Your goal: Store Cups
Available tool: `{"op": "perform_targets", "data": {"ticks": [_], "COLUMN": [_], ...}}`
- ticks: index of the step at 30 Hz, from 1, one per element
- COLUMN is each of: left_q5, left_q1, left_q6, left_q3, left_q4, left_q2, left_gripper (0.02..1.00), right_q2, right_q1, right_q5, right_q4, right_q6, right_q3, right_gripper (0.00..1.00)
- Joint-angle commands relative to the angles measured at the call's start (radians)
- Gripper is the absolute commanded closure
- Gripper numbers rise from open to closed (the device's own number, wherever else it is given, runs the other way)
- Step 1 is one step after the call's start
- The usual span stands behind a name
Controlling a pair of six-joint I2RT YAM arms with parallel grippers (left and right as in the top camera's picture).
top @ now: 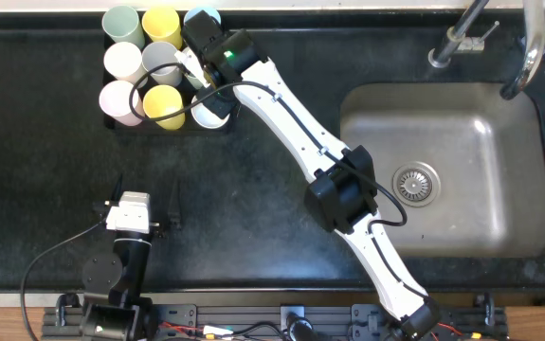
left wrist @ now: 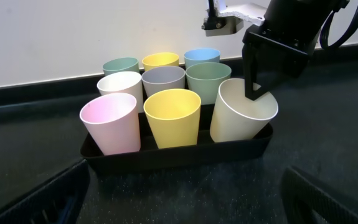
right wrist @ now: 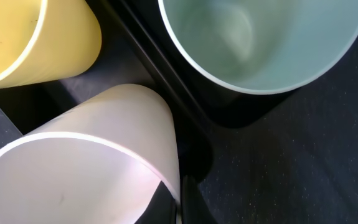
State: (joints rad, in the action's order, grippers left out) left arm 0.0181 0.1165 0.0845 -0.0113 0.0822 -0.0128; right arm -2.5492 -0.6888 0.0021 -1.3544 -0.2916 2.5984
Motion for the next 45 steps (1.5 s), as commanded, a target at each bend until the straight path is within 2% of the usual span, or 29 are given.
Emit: {"op": "perform_targets", "data": {"ticks": [1,6,7,8,10,12,31,39,43,45], "left_q5": [-0.01,-0.01,-0.01,-0.01,-0.01,-0.01,-0.01,-0.01,-0.01,-0.01], "left_q1": [0.004,0.004,0.004,0.004,0.004,0.004,0.004,0.004,0.004,0.004], "left_q6": [-0.006,-0.006,-0.006,-0.006,-0.006,-0.006,-0.006,-0.006,-0.006,-0.006], "left_q3": [0.003,0.003,0.003,0.003,0.003,0.003,0.003,0.003,0.003,0.003], "left_q4": [0.001,0.001,0.001,0.001,0.001,0.001,0.001,0.001,0.001,0.001], "left_q2": [0.01,0.01,0.01,0.01,0.01,0.01,0.01,0.01,0.01,0.01], "left_gripper": [0.02,0.02,0.02,0.02,0.02,0.023,0.02,0.02,0.02,0.02], "right_q2": [-0.014,-0.015,-0.015,-0.015,-0.015,-0.015,-0.008,-0.007,-0.007,-0.007], "right_q1": [-0.008,-0.008,-0.008,-0.008,-0.009,-0.01,-0.012,0.006,0.027,0.045], "right_q5": [0.042,0.043,0.043,0.043,0.043,0.043,0.062,0.099,0.108,0.138], "right_q4": [-0.007,-0.008,-0.009,-0.008,-0.006,-0.006,0.012,-0.021,-0.096,-0.163], "right_q6": [-0.012,-0.02,-0.02,-0.019,-0.019,-0.019,0.008,0.013,0.015,0.032], "right_q3": [0.028,0.028,0.028,0.028,0.028,0.028,0.069,0.224,0.349,0.435], "right_gripper": [0.958,0.943,0.809,0.592,0.226,0.003,0.003,0.005,0.003,0.001]}}
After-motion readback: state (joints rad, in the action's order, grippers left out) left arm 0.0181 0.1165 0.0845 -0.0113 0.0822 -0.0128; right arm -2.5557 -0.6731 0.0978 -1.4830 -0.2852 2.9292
